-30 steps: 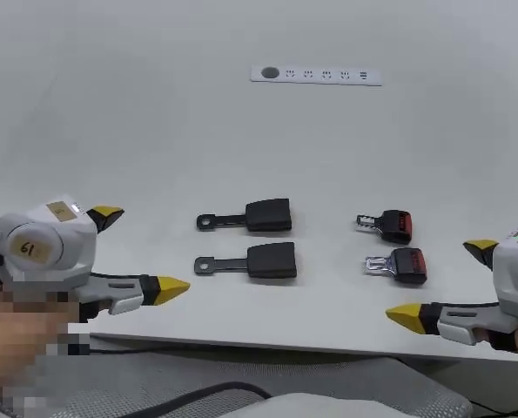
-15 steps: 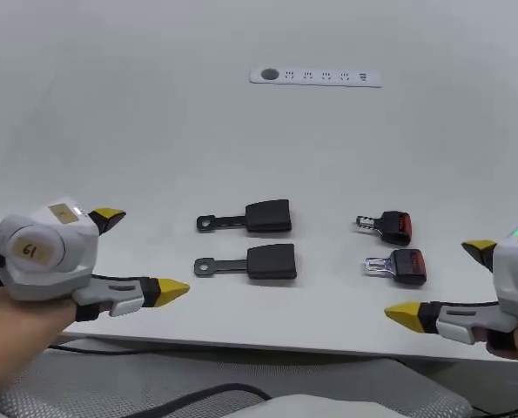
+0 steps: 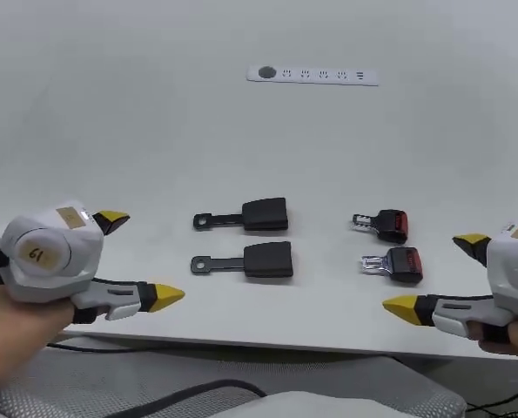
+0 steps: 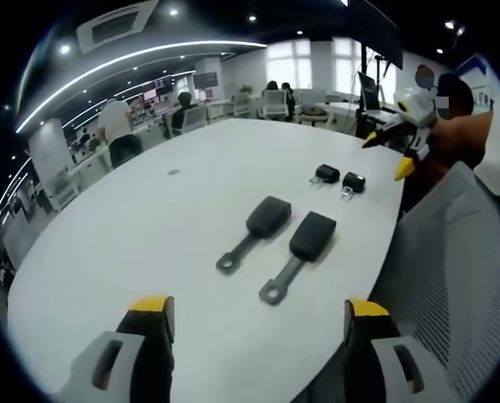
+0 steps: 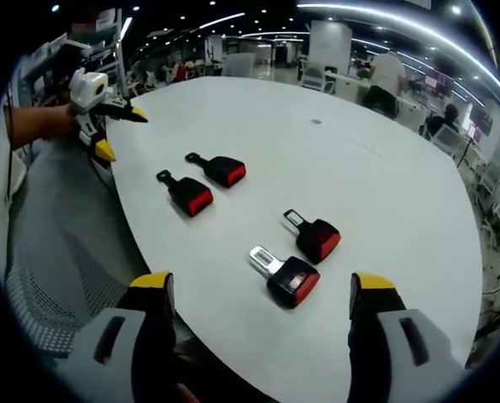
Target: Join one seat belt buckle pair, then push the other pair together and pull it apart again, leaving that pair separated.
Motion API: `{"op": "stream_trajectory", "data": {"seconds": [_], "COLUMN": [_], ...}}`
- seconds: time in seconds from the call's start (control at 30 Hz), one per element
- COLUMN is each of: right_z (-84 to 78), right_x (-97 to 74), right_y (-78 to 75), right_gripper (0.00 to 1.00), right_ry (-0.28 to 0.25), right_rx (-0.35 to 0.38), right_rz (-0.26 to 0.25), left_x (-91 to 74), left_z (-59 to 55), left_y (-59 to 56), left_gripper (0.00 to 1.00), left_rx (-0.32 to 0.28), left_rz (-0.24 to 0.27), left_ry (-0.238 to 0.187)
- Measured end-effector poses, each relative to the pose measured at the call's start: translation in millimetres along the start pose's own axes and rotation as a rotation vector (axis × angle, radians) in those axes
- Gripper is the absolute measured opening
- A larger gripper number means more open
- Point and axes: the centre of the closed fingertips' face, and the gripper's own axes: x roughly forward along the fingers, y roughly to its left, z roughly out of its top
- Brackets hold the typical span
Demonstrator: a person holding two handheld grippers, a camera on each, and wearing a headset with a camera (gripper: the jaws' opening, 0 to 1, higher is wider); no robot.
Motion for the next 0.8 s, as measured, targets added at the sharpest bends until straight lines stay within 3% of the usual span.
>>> {"op": "stream_trajectory", "data": {"seconds": [0.13, 0.23, 0.43, 0.67, 0.7, 0.8], "right_z": [-0.4, -0.2, 0.7, 1.7, 2.3, 3.1], "right_x": [0.7, 0.9, 2.5, 6.5, 7.6, 9.2], "right_y": [1.0, 2.3, 3.3, 4.1, 3.3, 3.5], "right_gripper": [0.83, 0.81, 0.77, 0.65, 0.65, 0.63], "right_ry": [0.01, 0.016, 0.018, 0.022, 0.022, 0.026], "right_rx": [-0.04, -0.059, -0.098, -0.174, -0.184, -0.202], "right_rz": [-0.001, 0.003, 0.015, 0.054, 0.054, 0.067], "left_x": [1.1, 2.1, 7.1, 20.4, 23.3, 31.4], "left_z": [-2.5, -6.3, -11.9, 1.9, 2.0, 8.2], "left_y": [-2.0, -1.6, -10.8, -23.0, -24.8, -34.1], "left_gripper": [0.81, 0.84, 0.78, 0.71, 0.7, 0.69], "left_rx": [0.007, 0.021, 0.076, 0.145, 0.18, 0.201], "left_rz": [-0.014, -0.011, -0.073, -0.133, -0.14, -0.162], "left_ry": [0.014, 0.034, 0.082, 0.075, 0.085, 0.097]}}
